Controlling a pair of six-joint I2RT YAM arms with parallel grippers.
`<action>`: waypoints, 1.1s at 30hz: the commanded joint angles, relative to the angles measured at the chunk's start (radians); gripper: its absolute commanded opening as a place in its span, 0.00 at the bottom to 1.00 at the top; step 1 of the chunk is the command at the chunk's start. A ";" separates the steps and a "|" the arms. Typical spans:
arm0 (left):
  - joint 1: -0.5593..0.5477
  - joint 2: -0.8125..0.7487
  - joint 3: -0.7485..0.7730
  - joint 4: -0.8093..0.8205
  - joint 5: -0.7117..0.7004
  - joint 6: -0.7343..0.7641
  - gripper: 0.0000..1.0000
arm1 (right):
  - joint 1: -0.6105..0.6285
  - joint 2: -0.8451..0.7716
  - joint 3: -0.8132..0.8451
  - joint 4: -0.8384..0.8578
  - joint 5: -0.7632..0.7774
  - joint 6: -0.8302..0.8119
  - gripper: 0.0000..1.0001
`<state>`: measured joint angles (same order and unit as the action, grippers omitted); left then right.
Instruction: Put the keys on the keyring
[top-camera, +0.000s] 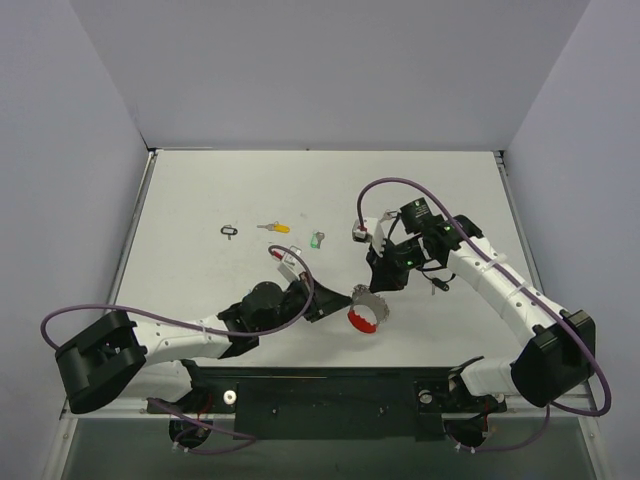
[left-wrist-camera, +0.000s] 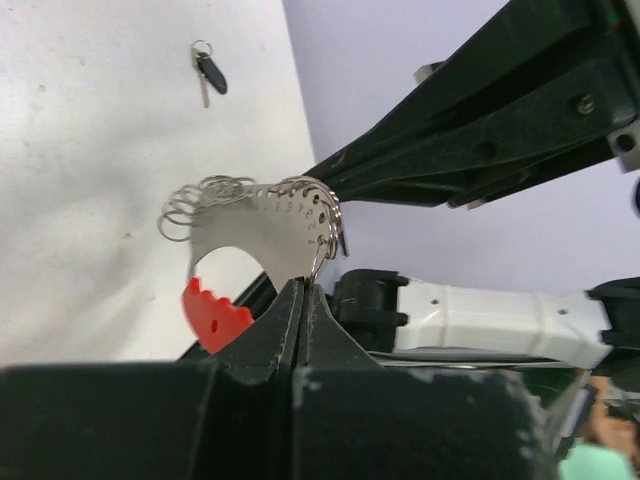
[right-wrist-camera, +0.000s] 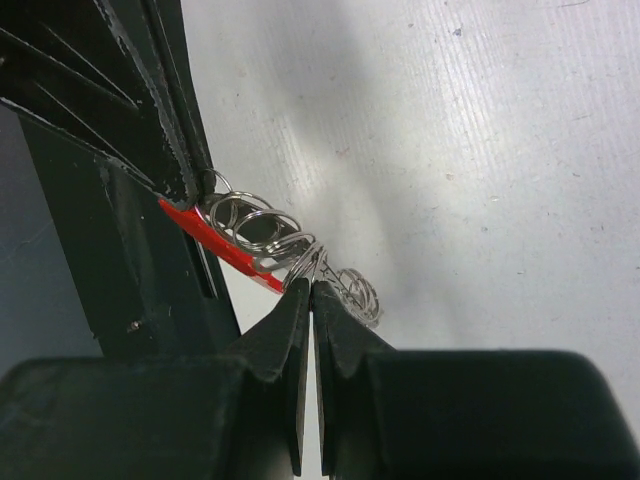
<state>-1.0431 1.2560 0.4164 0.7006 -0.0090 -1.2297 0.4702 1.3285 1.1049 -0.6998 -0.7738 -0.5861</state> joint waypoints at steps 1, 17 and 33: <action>0.046 -0.001 -0.007 0.171 0.089 -0.212 0.00 | 0.012 0.003 0.009 -0.018 -0.032 0.005 0.00; 0.083 0.080 -0.013 0.192 0.158 -0.326 0.00 | 0.005 -0.020 0.012 -0.010 0.036 -0.004 0.11; 0.109 0.026 0.332 -0.566 0.268 0.118 0.00 | 0.028 -0.178 -0.014 -0.128 -0.203 -0.534 0.66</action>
<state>-0.9428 1.3209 0.5323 0.5293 0.1959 -1.4349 0.4854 1.0851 1.0424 -0.7494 -0.8787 -0.9520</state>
